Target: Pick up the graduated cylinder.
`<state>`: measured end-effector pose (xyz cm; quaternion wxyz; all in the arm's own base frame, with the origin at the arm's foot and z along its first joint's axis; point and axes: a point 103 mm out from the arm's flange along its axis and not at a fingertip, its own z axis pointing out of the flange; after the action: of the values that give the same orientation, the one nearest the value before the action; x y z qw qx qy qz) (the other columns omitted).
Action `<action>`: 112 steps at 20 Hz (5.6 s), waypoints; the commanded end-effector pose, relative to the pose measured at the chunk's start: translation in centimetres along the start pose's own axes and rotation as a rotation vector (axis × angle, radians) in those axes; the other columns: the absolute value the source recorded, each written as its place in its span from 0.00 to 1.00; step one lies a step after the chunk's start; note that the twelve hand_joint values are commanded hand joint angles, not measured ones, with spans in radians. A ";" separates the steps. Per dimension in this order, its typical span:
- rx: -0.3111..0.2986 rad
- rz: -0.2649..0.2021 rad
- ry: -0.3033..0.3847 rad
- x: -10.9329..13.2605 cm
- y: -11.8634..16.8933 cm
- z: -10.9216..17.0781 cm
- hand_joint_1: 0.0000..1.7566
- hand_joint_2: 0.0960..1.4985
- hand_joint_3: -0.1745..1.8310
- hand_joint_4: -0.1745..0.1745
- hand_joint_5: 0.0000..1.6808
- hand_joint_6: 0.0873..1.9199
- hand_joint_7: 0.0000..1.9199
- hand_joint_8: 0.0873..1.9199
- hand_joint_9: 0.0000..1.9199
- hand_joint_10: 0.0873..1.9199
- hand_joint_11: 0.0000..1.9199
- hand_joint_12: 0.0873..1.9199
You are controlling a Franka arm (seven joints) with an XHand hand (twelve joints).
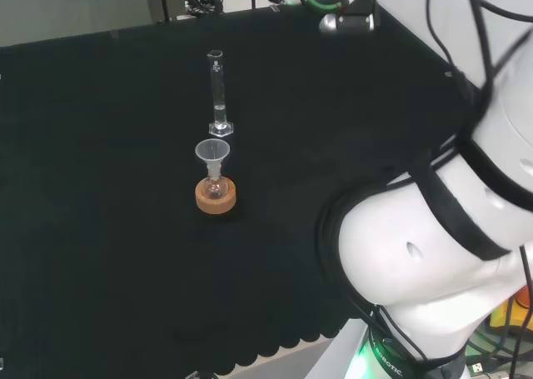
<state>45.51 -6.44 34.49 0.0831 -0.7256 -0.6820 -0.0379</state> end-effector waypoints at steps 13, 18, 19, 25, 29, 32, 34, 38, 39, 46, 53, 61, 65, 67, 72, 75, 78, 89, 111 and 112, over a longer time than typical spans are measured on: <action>-0.011 -0.217 0.225 -1.5 10.6 13.7 0.29 0.78 0.01 0.39 0.18 0.00 0.09 0.32 0.19 0.35 0.08 0.72; 0.015 -0.251 0.257 -1.5 11.2 16.0 0.31 0.78 0.00 0.40 0.19 0.00 0.11 0.33 0.21 0.34 0.09 0.71; 0.020 -0.264 0.268 -1.5 11.3 16.4 0.31 0.78 0.00 0.41 0.19 0.00 0.11 0.33 0.21 0.34 0.09 0.71; 0.048 -0.325 0.364 -1.0 11.8 18.8 0.35 0.74 0.00 0.47 0.19 0.00 0.11 0.32 0.22 0.33 0.10 0.71; 0.052 -0.360 0.396 -0.1 12.1 20.2 0.41 0.71 0.00 0.48 0.20 0.00 0.12 0.32 0.24 0.33 0.11 0.70; 0.047 -0.362 0.435 0.1 12.6 21.1 0.44 0.69 0.00 0.45 0.22 0.00 0.14 0.32 0.26 0.32 0.13 0.70; 0.040 -0.371 0.468 0.4 12.8 21.6 0.46 0.68 0.00 0.43 0.22 0.00 0.14 0.32 0.27 0.31 0.14 0.69; 0.002 -0.404 0.469 1.5 13.0 22.1 0.50 0.66 0.00 0.39 0.26 0.00 0.17 0.32 0.29 0.30 0.16 0.68; -0.001 -0.410 0.477 1.7 13.1 22.2 0.50 0.66 0.00 0.39 0.27 0.00 0.18 0.32 0.29 0.29 0.17 0.68; -0.021 -0.460 0.598 2.5 13.5 23.1 0.52 0.63 0.00 0.38 0.30 0.00 0.21 0.31 0.32 0.27 0.20 0.67; -0.026 -0.460 0.662 3.1 14.1 24.0 0.53 0.63 0.00 0.39 0.31 0.00 0.22 0.30 0.33 0.27 0.21 0.66; -0.007 -0.450 0.713 3.3 14.7 25.4 0.53 0.62 0.00 0.39 0.32 0.00 0.22 0.30 0.33 0.26 0.21 0.66; -0.011 -0.447 0.749 3.7 15.0 25.8 0.53 0.62 0.00 0.39 0.31 0.00 0.22 0.30 0.33 0.26 0.21 0.65; -0.012 -0.446 0.772 3.7 15.1 26.0 0.53 0.62 0.00 0.39 0.31 0.00 0.22 0.30 0.33 0.26 0.21 0.65; -0.021 -0.462 0.816 4.1 15.4 26.4 0.55 0.63 0.00 0.39 0.31 0.00 0.22 0.30 0.33 0.26 0.23 0.64; -0.033 -0.464 0.853 4.4 15.3 26.8 0.55 0.63 0.00 0.39 0.31 0.00 0.22 0.30 0.34 0.25 0.25 0.63; -0.027 -0.470 0.868 4.5 15.3 27.0 0.56 0.63 0.00 0.39 0.33 0.00 0.23 0.30 0.36 0.25 0.28 0.61; -0.027 -0.502 0.941 5.2 15.3 27.3 0.58 0.65 0.00 0.39 0.37 0.02 0.25 0.30 0.40 0.22 0.34 0.58; -0.045 -0.484 0.906 5.6 15.7 27.7 0.68 0.74 0.00 0.47 0.56 0.19 0.44 0.27 0.63 0.06 0.59 0.41; -0.045 -0.480 0.900 5.7 15.7 27.7 0.69 0.75 0.00 0.49 0.57 0.19 0.46 0.27 0.63 0.06 0.59 0.41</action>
<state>59.91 3.02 7.16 0.3461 -0.4533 -0.7255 -0.3852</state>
